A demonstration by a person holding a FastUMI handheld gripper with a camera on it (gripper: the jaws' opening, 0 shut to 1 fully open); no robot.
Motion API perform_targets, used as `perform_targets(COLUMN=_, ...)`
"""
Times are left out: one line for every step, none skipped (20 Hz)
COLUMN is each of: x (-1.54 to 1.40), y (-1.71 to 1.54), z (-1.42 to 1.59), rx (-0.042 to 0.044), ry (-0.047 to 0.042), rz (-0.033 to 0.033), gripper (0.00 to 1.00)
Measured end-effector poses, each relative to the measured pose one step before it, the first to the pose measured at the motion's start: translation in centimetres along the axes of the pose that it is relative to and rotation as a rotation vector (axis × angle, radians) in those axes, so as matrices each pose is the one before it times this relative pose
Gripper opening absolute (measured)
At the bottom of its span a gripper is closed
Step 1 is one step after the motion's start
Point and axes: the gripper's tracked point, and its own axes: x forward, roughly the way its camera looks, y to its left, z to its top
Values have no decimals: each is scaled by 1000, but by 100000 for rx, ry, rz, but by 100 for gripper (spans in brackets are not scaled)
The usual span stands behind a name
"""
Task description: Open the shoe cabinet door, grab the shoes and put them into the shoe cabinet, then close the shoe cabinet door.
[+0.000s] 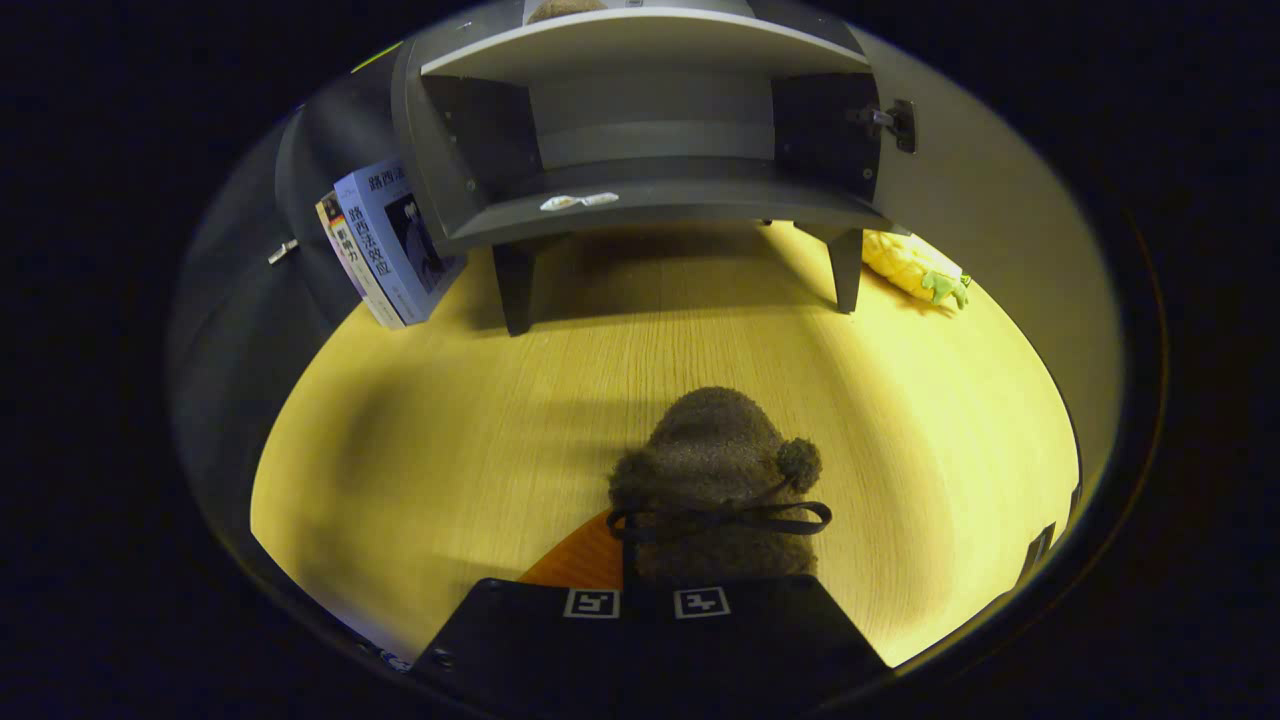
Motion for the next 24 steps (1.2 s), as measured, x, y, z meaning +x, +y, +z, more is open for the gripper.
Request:
perform_targets(x=-1061, y=129, z=1033, rx=-292, ry=-1661, rz=722, gripper=5)
perform_targets(x=-1225, y=33, z=1173, rx=-537, ry=-1914, rz=570, gripper=5)
perform_targets(x=-1419, y=50, z=1517, rx=-625, ry=-2164, rz=499, gripper=5)
perform_targets(x=-1490, y=85, z=1783, rx=-129, ry=-2934, rz=701, gripper=5)
perform_targets(x=-1424, y=49, z=2007, rx=-125, ry=-2952, rz=456, gripper=5)
perform_targets(x=-1524, y=42, z=1985, rx=-444, ry=-2957, rz=137, gripper=5)
perform_targets(x=-1237, y=-168, z=2252, rx=-642, ry=-2820, rz=-57, gripper=5)
perform_targets(x=-1063, y=-142, z=2102, rx=-500, ry=-2743, rz=-122, gripper=5)
perform_targets(x=-757, y=40, z=2367, rx=-485, ry=-2435, rz=-242, gripper=5)
perform_targets(x=-599, y=-228, z=2090, rx=-490, ry=-2268, rz=-382, gripper=5)
perform_targets(x=-664, y=-253, z=2211, rx=-372, ry=-2434, rz=-691, gripper=5)
perform_targets(x=-362, y=-314, z=2070, rx=-176, ry=-1935, rz=-851, gripper=5)
perform_targets(x=74, y=27, z=1723, rx=43, ry=-1589, rz=-339, gripper=5)
perform_targets(x=37, y=-86, z=1860, rx=-126, ry=-1135, rz=154, gripper=5)
perform_targets(x=243, y=-68, z=1971, rx=-102, ry=-1414, rz=-210, gripper=5)
perform_targets(x=212, y=-224, z=1650, rx=-140, ry=-1101, rz=-571, gripper=5)
perform_targets(x=406, y=-111, z=1463, rx=-209, ry=-939, rz=-415, gripper=5)
perform_targets(x=725, y=51, z=1589, rx=55, ry=-399, rz=-107, gripper=5)
perform_targets(x=684, y=22, z=1461, rx=561, ry=-709, rz=79, gripper=5)
perform_targets(x=776, y=106, z=1465, rx=852, ry=-837, rz=127, gripper=5)
perform_targets(x=778, y=-140, z=1352, rx=706, ry=-384, rz=-202, gripper=5)
perform_targets(x=847, y=-269, z=1240, rx=177, ry=29, rz=-537, gripper=5)
perform_targets(x=863, y=-235, z=1374, rx=73, ry=-346, rz=-557, gripper=5)
perform_targets(x=866, y=-159, z=1161, rx=283, ry=6, rz=-921, gripper=5)
